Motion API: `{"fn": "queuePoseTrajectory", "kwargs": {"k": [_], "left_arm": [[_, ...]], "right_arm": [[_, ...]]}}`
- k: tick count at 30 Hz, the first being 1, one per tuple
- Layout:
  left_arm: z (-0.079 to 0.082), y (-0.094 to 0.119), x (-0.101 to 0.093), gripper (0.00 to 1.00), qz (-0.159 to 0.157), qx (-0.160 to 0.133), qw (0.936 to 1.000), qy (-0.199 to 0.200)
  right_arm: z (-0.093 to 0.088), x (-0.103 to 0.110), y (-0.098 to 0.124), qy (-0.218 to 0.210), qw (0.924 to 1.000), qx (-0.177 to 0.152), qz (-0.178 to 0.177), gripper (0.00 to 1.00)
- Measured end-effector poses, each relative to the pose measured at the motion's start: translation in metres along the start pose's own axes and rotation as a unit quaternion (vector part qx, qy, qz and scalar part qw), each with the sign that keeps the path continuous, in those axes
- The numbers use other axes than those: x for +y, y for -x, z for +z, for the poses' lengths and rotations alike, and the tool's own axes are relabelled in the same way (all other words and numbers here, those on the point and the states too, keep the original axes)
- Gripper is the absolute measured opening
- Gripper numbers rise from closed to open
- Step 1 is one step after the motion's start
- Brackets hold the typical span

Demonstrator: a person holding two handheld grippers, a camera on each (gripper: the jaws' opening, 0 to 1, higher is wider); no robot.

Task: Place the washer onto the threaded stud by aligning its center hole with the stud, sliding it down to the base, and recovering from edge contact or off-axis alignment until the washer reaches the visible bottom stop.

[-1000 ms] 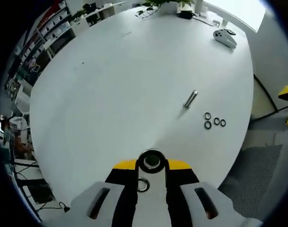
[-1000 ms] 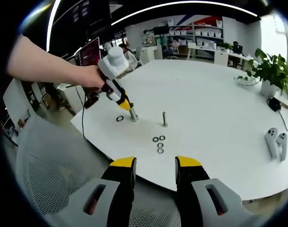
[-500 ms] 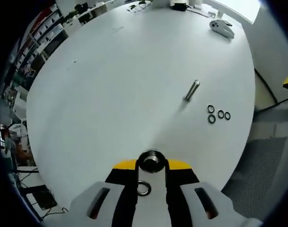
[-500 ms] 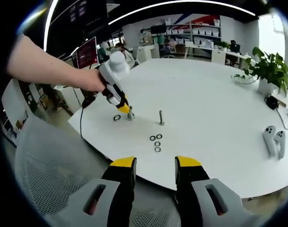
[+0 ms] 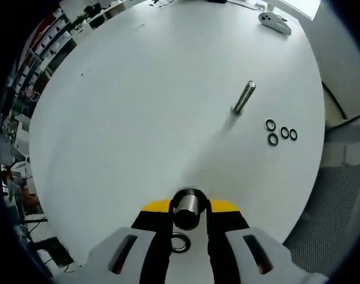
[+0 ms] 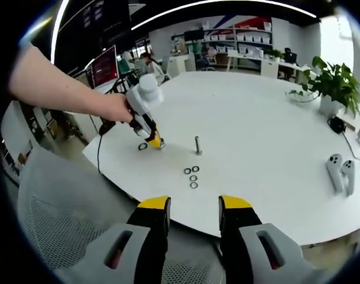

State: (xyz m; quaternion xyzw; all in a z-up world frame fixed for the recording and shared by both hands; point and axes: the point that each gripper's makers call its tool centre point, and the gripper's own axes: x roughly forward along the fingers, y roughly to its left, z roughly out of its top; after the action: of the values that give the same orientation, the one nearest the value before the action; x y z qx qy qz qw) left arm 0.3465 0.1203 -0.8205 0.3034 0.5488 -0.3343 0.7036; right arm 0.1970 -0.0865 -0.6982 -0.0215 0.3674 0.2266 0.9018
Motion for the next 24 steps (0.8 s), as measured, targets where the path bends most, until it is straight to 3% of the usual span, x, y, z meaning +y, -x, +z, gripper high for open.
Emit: {"fn": "queuePoseTrajectory", "kwargs": {"k": [12, 16, 24], "left_arm": [[-0.002, -0.005, -0.001, 0.21, -0.015, -0.001, 0.9996, 0.024], [-0.006, -0.004, 0.000, 0.29, -0.004, 0.001, 0.9998, 0.018], [-0.027, 0.006, 0.007, 0.30, 0.005, 0.003, 0.9989, 0.047]], "right_arm": [[-0.001, -0.002, 0.000, -0.004, 1.0000, 0.000, -0.003, 0.35], [0.000, -0.002, 0.001, -0.006, 1.0000, -0.002, -0.003, 0.35], [0.001, 0.002, 0.000, 0.002, 1.0000, -0.004, 0.005, 0.35]]}}
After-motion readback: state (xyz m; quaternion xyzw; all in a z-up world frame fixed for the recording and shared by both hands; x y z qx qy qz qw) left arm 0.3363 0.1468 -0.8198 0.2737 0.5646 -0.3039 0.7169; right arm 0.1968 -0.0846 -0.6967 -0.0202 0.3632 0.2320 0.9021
